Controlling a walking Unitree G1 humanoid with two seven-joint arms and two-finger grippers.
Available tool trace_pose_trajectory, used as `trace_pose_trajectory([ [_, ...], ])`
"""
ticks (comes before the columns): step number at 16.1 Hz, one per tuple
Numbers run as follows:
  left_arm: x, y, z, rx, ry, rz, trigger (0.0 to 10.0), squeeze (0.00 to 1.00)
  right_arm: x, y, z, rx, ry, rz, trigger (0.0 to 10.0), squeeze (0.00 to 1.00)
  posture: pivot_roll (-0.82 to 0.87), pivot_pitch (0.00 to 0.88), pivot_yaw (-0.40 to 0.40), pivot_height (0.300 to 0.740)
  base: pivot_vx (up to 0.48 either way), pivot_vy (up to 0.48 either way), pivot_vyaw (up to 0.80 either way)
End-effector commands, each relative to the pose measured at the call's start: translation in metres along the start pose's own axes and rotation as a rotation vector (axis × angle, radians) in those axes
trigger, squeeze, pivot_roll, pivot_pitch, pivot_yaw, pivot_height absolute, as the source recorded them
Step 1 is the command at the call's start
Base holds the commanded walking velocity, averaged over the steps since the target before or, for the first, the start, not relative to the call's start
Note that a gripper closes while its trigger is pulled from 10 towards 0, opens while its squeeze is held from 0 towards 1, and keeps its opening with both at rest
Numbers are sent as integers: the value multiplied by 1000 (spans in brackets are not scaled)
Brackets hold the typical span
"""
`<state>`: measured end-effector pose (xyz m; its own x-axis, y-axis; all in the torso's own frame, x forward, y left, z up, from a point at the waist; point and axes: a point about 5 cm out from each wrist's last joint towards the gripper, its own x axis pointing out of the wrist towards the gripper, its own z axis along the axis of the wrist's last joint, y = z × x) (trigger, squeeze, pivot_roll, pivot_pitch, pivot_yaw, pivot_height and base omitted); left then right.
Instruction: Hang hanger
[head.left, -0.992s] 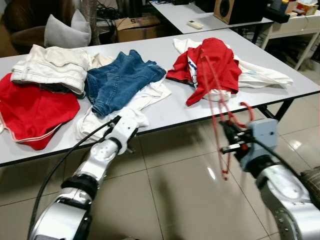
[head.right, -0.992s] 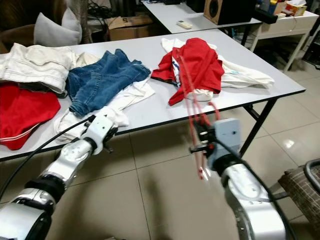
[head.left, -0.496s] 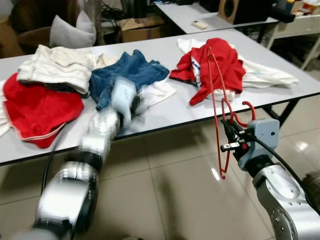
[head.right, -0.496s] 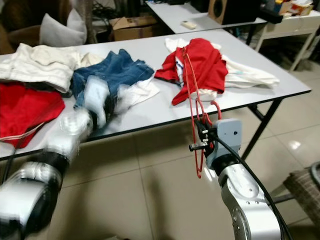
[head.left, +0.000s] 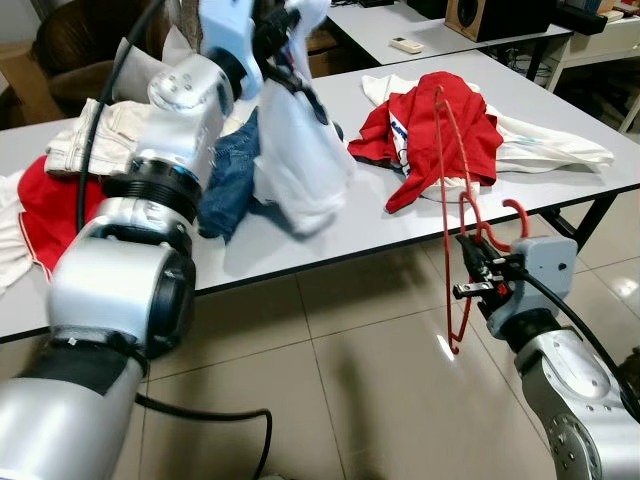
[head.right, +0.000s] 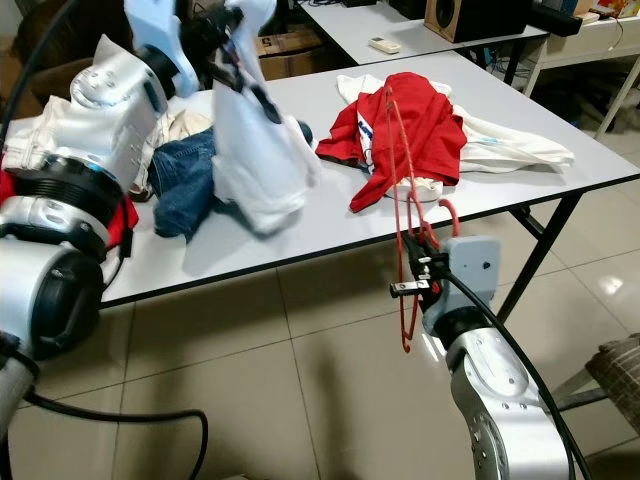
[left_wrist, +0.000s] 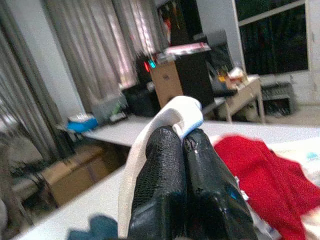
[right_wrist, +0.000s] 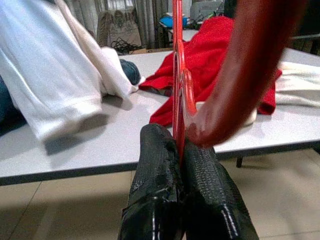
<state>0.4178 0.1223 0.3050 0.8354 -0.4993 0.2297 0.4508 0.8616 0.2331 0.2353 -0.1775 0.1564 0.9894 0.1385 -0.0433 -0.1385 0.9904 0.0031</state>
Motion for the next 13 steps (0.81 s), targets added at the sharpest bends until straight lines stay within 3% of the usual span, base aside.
trace_pose_trajectory([
  [1, -4, -7, -21, -4, 76, -25, 0, 0, -1, 0, 3, -3, -24, -5, 10000, 0, -235, 0, 146, 740, 0, 0, 0],
  [3, -7, -25, -51, 36, 183, -69, 0, 0, 0, -2, -1, -11, -16, -9, 10000, 0, -223, 0, 157, 740, 0, 0, 0],
  [4, -12, -26, -67, 55, 264, -27, 0, 0, 2, -1, -1, -21, -9, -9, 10000, 0, -222, 0, 157, 740, 0, 0, 0],
  [6, -27, -13, -91, 12, 392, 156, 0, 0, 3, 2, -1, 12, -17, 5, 10000, 0, -216, 0, 149, 740, 0, 0, 0],
  [7, -42, -3, -110, -60, 479, 291, 10000, 259, 3, 1, -4, -1, -3, 1, 10000, 0, -220, 0, 143, 740, 0, 0, 0],
  [8, -49, 0, -117, -77, 508, 335, 10000, 749, 3, 1, -4, 2, -4, -3, 10000, 0, -223, 0, 143, 740, 0, 0, 0],
  [9, -66, 11, -131, -126, 559, 445, 10000, 1000, 1, -1, -2, 7, -10, -10, 10000, 0, -234, 0, 142, 740, 0, 0, 0],
  [11, -96, 37, -143, -116, 618, 637, 10000, 1000, -7, -9, -2, 3, -2, -42, 10000, 0, -245, 0, 141, 740, 0, 0, 0],
  [13, -103, 47, -142, -89, 618, 666, 10000, 1000, -11, -14, -3, -2, 7, -55, 10000, 0, -247, 0, 139, 740, 0, 0, 0],
])
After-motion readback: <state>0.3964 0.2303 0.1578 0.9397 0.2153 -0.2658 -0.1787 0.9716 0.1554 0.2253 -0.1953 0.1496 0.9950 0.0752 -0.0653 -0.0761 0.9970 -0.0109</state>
